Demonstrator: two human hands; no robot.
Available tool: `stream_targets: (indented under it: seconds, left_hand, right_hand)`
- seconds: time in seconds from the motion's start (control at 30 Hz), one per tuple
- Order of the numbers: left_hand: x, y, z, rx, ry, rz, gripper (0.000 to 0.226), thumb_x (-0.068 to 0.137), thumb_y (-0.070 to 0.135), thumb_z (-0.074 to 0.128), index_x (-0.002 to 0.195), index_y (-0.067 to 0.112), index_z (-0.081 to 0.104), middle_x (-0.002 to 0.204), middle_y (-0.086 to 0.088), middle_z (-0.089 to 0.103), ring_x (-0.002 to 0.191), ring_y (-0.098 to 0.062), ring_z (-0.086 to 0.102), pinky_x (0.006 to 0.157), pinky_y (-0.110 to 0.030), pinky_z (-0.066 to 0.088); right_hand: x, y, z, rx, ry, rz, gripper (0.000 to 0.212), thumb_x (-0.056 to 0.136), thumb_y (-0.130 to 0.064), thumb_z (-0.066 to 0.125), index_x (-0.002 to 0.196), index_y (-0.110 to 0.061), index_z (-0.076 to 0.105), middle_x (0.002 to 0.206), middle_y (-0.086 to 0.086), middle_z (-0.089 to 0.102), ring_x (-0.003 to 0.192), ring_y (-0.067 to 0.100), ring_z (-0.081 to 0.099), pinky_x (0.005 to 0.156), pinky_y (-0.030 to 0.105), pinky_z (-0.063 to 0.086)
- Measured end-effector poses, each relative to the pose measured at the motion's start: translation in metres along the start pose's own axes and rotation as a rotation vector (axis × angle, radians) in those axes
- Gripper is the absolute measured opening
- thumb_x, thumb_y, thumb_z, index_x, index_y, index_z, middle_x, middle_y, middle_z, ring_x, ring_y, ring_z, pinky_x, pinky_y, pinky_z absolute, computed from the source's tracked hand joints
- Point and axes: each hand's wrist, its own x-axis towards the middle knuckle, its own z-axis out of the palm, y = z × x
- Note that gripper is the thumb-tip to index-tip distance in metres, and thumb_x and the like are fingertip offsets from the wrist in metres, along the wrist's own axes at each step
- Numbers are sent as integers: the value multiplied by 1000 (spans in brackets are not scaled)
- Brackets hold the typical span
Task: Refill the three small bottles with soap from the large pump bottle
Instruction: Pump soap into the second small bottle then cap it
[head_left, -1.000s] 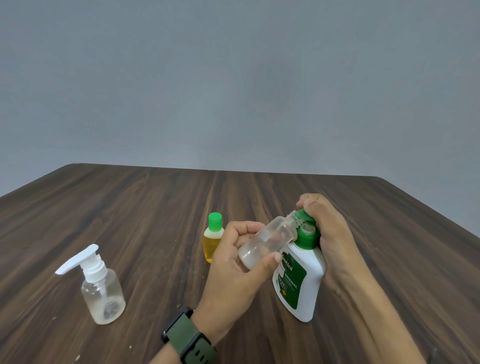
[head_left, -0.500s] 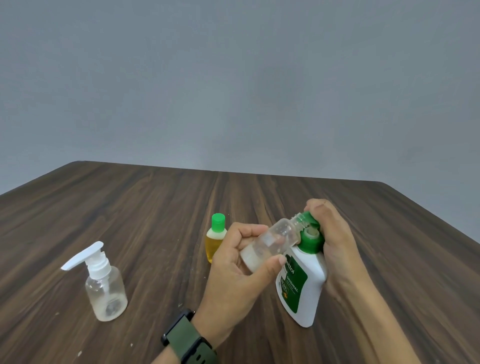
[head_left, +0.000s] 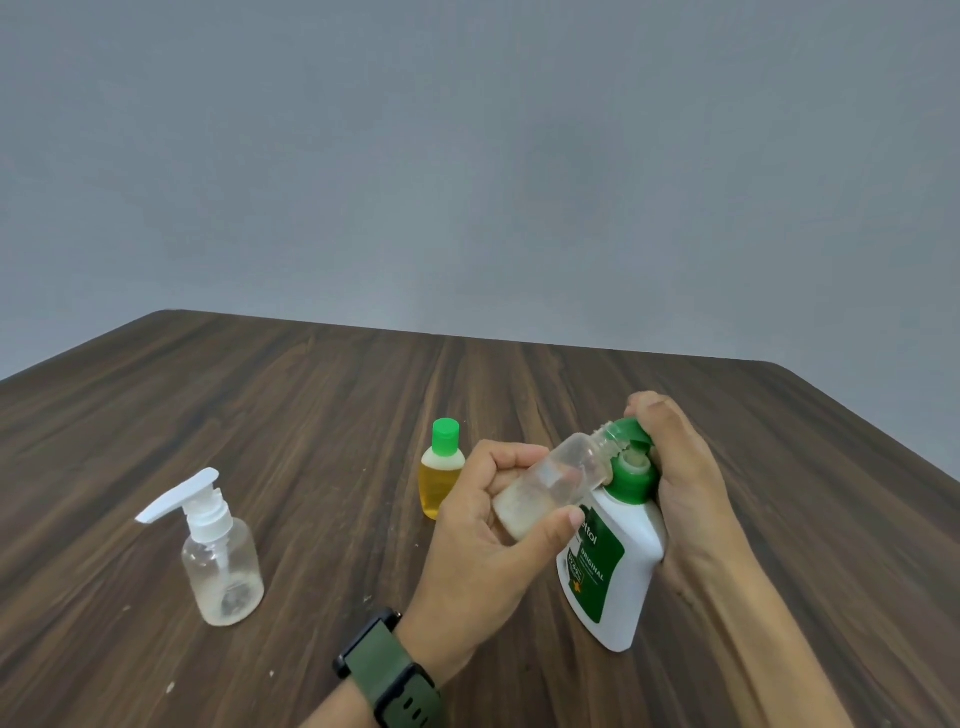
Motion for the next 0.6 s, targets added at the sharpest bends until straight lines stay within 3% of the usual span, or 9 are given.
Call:
stream_targets:
  seconds: [0.27, 0.47, 0.6]
  left_hand:
    - [-3, -5, -2, 50, 19, 14, 37, 64, 33, 73, 97, 28, 58, 90, 9, 69, 76, -7, 65, 64, -20, 53]
    - [-2, -2, 0, 21, 0, 23, 34, 66, 32, 73, 97, 32, 58, 92, 9, 69, 79, -10, 66, 66, -23, 55]
    - [-2, -3, -1, 35, 3, 33, 35, 66, 33, 72, 98, 30, 57, 95, 10, 68, 82, -12, 66, 65, -22, 54]
  right_hand:
    - [4, -1, -3, -54, -18, -1, 6, 70, -17, 51, 70, -22, 49, 56, 1, 46, 44, 13, 46, 47, 28, 41]
    - [-1, -1, 0, -26, -33, -10, 16, 77, -31, 55, 64, -24, 49, 51, -5, 55, 45, 10, 52, 55, 31, 43]
    - [0, -1, 1, -9, -18, -15, 23, 89, -20, 51, 67, -18, 44, 46, -6, 50, 41, 8, 49, 46, 25, 43]
